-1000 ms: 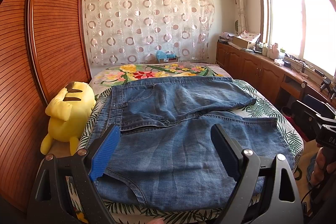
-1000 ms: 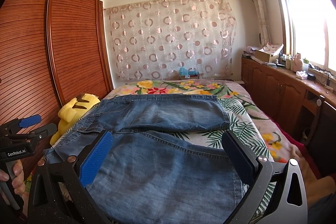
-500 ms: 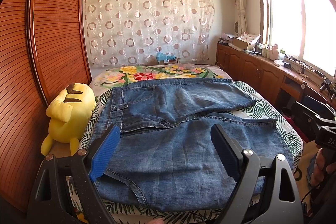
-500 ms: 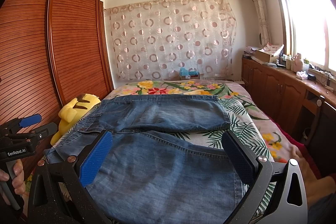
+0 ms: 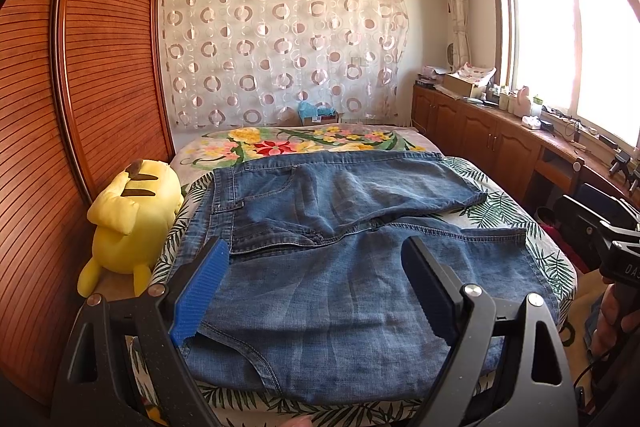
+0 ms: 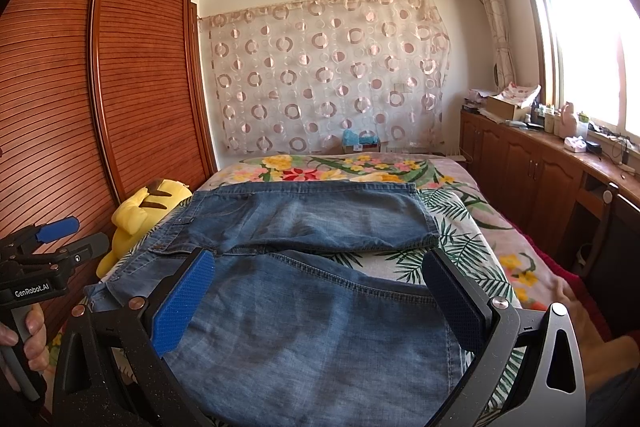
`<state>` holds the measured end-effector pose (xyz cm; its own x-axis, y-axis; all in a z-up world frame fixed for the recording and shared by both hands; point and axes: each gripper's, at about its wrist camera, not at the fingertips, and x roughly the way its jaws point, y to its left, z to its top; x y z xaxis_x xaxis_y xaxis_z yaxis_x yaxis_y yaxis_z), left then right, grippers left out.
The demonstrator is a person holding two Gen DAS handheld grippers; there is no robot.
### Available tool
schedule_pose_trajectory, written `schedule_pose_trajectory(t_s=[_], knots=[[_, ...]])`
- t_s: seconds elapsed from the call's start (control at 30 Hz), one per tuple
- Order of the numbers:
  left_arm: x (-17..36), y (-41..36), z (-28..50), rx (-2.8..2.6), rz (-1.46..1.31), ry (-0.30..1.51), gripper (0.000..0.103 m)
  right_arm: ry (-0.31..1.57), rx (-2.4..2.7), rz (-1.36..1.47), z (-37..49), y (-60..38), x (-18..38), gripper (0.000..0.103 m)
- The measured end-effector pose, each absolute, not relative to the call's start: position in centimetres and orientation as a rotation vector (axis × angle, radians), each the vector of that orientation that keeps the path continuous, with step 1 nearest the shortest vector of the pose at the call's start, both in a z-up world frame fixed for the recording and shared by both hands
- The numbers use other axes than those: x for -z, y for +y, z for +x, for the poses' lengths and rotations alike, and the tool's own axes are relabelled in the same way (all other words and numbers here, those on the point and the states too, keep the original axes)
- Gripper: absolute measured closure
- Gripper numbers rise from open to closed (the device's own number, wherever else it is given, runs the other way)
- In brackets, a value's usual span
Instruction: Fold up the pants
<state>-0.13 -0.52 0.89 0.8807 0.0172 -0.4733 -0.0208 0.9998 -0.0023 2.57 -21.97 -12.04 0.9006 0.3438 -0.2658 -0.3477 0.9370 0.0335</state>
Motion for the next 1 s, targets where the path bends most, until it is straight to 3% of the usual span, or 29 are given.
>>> schedule_pose_trajectory(t_s=[0.4, 1.0], knots=[[-1.9, 0.0, 0.0, -0.011, -0.01, 0.505, 0.014, 0.275, -0.357, -0.019, 2.6, -21.9, 12.1, 0.0], [3.5, 4.8, 1.6, -0.063, -0.046, 0.605, 0.014, 0.39, -0.291, -0.035, 5.3, -24.0, 13.5, 0.0]])
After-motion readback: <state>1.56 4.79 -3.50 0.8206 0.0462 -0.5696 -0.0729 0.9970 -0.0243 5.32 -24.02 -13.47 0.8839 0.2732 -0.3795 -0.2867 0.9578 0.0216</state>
